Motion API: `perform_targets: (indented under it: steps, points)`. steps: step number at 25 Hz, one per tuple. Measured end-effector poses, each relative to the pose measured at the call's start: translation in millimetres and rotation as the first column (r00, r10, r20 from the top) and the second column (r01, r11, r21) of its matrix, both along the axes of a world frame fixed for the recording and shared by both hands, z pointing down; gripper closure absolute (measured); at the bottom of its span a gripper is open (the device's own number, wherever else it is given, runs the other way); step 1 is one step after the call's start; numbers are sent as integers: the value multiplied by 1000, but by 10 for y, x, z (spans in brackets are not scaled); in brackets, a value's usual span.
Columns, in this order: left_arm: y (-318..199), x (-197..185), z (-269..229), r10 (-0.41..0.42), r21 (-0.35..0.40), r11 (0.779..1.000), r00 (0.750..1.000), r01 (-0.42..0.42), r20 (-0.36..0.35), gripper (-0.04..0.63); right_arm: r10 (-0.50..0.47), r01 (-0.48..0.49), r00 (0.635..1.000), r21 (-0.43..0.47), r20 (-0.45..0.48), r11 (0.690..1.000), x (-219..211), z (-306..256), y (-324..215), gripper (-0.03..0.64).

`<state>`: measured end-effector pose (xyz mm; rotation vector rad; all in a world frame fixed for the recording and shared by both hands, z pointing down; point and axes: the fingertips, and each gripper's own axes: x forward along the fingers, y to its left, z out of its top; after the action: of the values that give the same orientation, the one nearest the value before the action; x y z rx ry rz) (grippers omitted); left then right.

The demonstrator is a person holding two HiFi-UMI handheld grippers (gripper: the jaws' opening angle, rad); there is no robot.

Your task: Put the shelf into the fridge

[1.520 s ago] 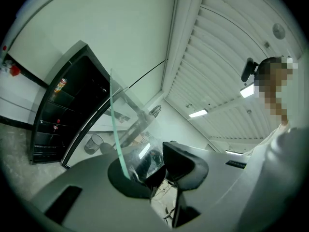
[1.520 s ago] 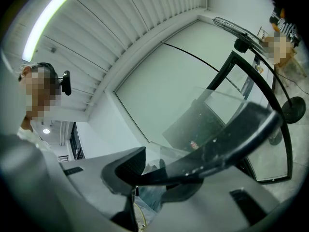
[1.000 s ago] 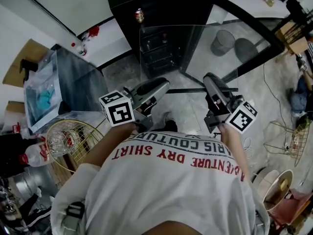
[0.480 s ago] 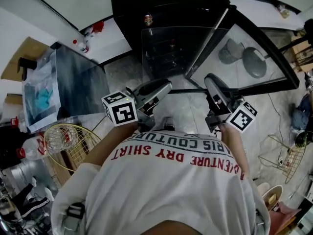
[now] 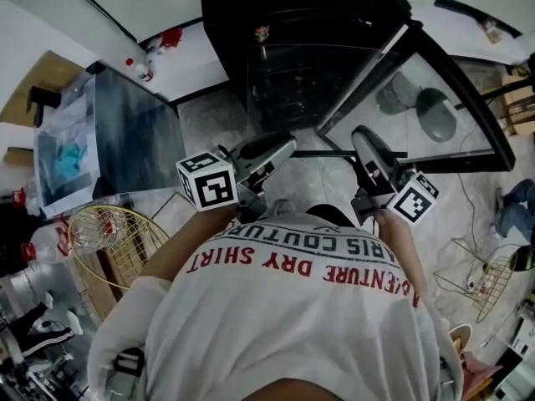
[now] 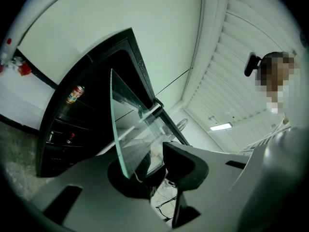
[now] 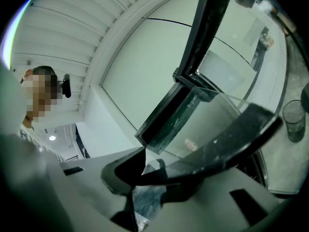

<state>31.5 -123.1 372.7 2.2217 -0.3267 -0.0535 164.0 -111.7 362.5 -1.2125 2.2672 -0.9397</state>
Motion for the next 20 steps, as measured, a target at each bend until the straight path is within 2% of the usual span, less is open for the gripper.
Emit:
perform_targets:
  steps: [10, 15, 20]
  points:
    - [11, -146, 89, -52, -21, 998, 998, 53, 17, 489, -48, 49, 999, -35, 12, 998, -138, 102, -64, 515]
    - [-55, -105, 121, -77, -28, 997, 997, 78, 29, 488, -77, 78, 997, -46, 26, 996, -99, 148, -176, 515]
    - [-74, -44, 146, -67, -21, 997, 997, 68, 40, 488, -99, 100, 995, -44, 22, 994, -52, 178, -277, 517]
